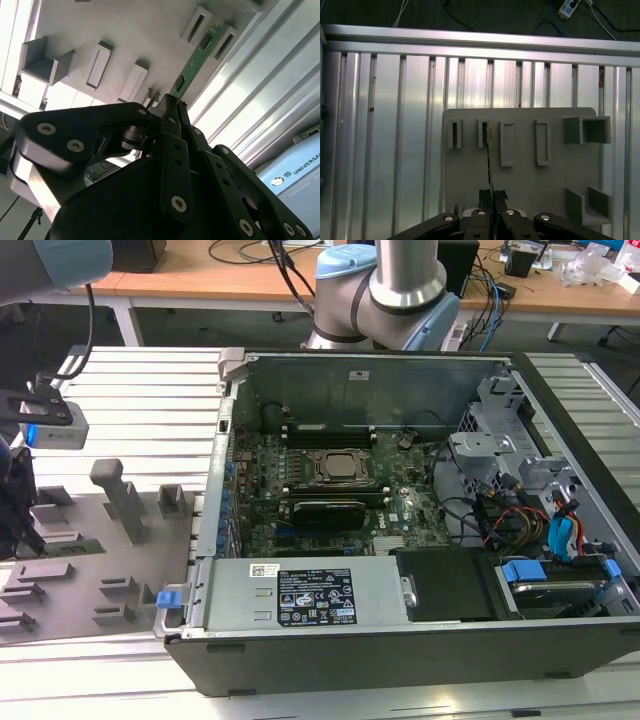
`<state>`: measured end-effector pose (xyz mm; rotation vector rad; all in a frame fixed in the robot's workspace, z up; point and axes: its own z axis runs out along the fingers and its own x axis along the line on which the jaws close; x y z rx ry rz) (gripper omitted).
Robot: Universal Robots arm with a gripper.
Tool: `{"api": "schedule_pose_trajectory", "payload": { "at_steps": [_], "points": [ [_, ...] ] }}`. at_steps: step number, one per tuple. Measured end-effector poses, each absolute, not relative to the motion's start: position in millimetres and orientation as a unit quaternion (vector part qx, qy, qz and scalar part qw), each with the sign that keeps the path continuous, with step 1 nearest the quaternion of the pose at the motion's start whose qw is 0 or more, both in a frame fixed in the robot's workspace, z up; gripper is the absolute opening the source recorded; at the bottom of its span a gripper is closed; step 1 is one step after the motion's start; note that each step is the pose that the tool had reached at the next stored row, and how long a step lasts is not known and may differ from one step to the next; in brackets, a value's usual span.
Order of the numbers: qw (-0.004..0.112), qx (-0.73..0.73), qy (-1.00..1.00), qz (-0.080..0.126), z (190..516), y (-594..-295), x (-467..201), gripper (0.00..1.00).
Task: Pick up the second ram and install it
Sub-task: 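Pick up the second ram and move it above second insertion slot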
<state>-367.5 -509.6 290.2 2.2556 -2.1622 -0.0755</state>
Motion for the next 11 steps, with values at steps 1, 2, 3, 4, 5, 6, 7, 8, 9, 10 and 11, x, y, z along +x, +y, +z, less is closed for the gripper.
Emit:
{"api": "schedule_pose_trajectory", "payload": {
  "at_steps": [1, 2, 3, 4, 5, 6, 7, 8, 9, 10, 11],
  "points": [
    [0.008, 0.722, -0.692, -0.024, 291.1, -509.6, -367.6, 0.13],
    [0.008, 0.722, -0.692, -0.024, 292.1, -509.6, -367.5, 0.13],
    [0.008, 0.722, -0.692, -0.024, 293.0, -509.6, -367.6, 0.13],
    [0.008, 0.722, -0.692, -0.024, 294.3, -509.6, -367.5, 0.13],
    [0.008, 0.722, -0.692, -0.024, 295.0, -509.5, -367.5, 0.13],
    [0.008, 0.722, -0.692, -0.024, 296.3, -509.5, -367.6, 0.13],
    [0.008, 0.722, -0.692, -0.024, 297.5, -509.5, -367.5, 0.13],
    [0.008, 0.722, -0.692, -0.024, 298.4, -509.5, -367.6, 0.13],
    [0.008, 0.722, -0.692, -0.024, 300.5, -509.4, -367.5, 0.13],
    [0.008, 0.722, -0.692, -0.024, 302.5, -509.3, -367.5, 0.13],
    [0.008, 0.722, -0.692, -0.024, 305.0, -509.3, -367.5, 0.13]
  ]
}}
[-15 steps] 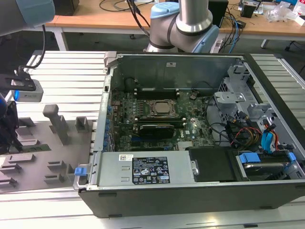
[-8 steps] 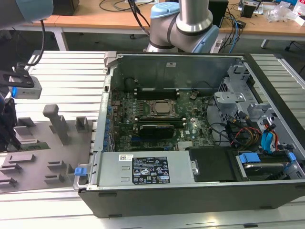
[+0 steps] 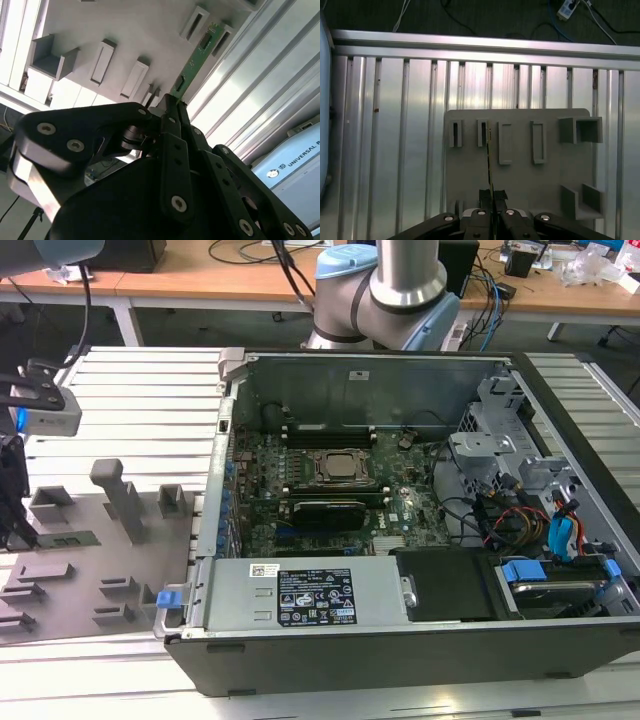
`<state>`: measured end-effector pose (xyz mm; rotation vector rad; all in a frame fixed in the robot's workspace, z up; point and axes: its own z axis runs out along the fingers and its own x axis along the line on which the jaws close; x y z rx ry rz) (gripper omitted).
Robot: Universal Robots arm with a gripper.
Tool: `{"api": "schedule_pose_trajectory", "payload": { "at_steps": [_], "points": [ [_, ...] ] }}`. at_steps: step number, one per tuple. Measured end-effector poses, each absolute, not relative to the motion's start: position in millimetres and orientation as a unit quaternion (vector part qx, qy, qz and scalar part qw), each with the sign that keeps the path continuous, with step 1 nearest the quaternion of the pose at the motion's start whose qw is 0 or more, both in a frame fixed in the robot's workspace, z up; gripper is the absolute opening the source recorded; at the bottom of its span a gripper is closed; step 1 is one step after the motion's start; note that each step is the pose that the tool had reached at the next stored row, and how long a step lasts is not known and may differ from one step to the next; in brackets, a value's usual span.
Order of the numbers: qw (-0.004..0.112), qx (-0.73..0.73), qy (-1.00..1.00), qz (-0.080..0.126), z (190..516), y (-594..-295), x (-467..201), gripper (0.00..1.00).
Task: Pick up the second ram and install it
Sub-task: 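Pick up the second ram and move it above second insertion slot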
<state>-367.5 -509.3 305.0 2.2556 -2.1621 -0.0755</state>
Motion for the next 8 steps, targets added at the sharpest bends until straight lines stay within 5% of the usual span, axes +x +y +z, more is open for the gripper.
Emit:
{"api": "schedule_pose_trajectory", "payload": {
  "at_steps": [8],
  "points": [
    [0.008, 0.722, -0.692, -0.024, 315.6, -508.8, -367.5, 0.13]
  ]
}}
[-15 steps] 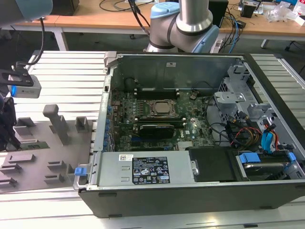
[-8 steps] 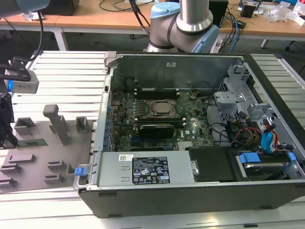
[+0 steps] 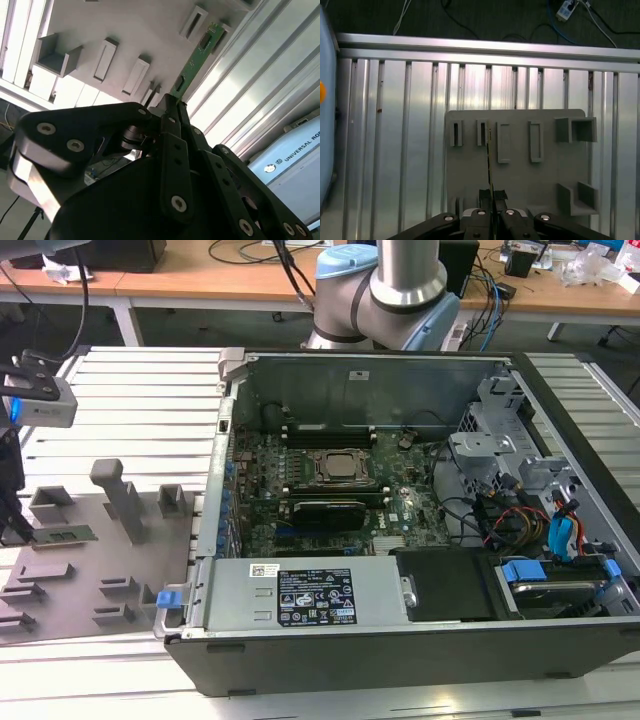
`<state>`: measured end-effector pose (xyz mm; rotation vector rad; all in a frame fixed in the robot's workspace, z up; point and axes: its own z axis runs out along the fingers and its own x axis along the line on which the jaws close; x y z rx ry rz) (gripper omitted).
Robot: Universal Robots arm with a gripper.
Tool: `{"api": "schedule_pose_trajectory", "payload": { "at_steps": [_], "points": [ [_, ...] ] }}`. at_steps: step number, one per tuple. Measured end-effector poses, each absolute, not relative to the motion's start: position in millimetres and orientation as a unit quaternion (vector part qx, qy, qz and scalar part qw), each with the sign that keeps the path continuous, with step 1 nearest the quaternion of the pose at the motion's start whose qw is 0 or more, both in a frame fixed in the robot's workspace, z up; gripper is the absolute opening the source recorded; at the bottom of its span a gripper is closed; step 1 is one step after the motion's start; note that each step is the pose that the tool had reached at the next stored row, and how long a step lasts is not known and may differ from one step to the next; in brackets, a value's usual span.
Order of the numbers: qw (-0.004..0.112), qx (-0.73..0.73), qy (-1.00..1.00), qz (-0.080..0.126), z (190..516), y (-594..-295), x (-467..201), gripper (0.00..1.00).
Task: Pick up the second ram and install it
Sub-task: 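Pick up the second ram and move it above second insertion slot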
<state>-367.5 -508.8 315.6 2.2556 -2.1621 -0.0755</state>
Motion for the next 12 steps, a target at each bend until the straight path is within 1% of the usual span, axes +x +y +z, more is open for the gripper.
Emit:
{"api": "schedule_pose_trajectory", "payload": {
  "at_steps": [2, 5, 12],
  "points": [
    [0.008, 0.722, -0.692, -0.024, 319.4, -508.6, -367.5, 0.13],
    [0.008, 0.722, -0.692, -0.024, 337.5, -508.2, -367.6, 0.13],
    [0.008, 0.722, -0.692, -0.024, 352.2, -507.7, -367.5, 0.13]
  ]
}}
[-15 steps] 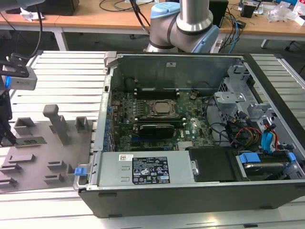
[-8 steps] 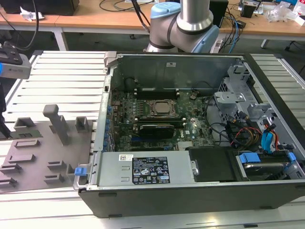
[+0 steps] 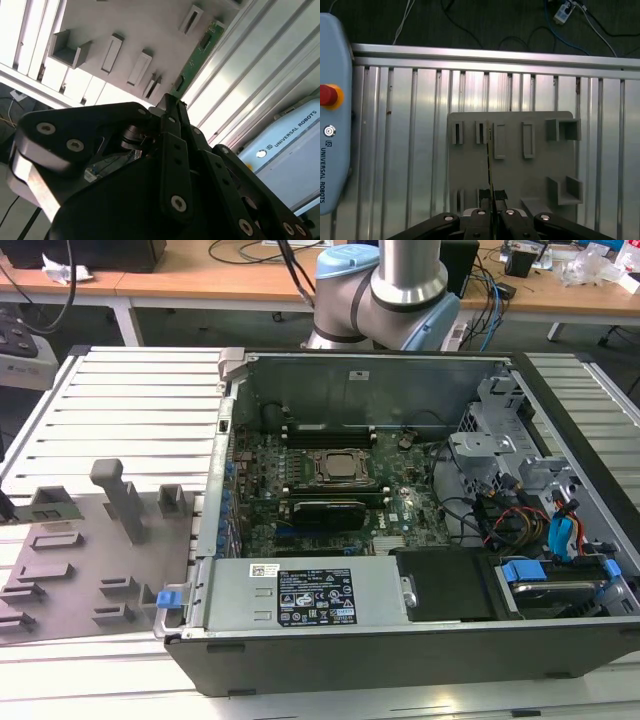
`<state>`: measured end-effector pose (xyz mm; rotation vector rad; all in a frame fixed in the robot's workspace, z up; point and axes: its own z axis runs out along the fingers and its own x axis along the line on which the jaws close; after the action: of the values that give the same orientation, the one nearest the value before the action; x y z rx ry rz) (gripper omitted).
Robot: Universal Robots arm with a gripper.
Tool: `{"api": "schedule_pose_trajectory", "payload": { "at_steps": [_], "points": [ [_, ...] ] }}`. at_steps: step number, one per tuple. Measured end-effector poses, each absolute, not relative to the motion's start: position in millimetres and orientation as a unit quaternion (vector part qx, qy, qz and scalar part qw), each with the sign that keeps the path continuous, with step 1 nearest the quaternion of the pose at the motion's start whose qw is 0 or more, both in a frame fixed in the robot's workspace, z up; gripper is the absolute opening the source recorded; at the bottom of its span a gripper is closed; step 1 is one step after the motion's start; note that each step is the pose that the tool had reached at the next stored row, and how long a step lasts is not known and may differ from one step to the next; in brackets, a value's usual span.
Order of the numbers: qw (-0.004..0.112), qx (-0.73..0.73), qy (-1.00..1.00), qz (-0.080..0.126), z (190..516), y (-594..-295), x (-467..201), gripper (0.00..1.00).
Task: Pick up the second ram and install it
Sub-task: 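Pick up the second ram and move it above second insertion slot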
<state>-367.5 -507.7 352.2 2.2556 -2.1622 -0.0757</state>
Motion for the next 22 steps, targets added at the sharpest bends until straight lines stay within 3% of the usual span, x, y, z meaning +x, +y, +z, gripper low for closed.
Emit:
{"api": "schedule_pose_trajectory", "payload": {
  "at_steps": [22],
  "points": [
    [0.008, 0.722, -0.692, -0.024, 386.3, -501.2, -367.6, 0.13]
  ]
}}
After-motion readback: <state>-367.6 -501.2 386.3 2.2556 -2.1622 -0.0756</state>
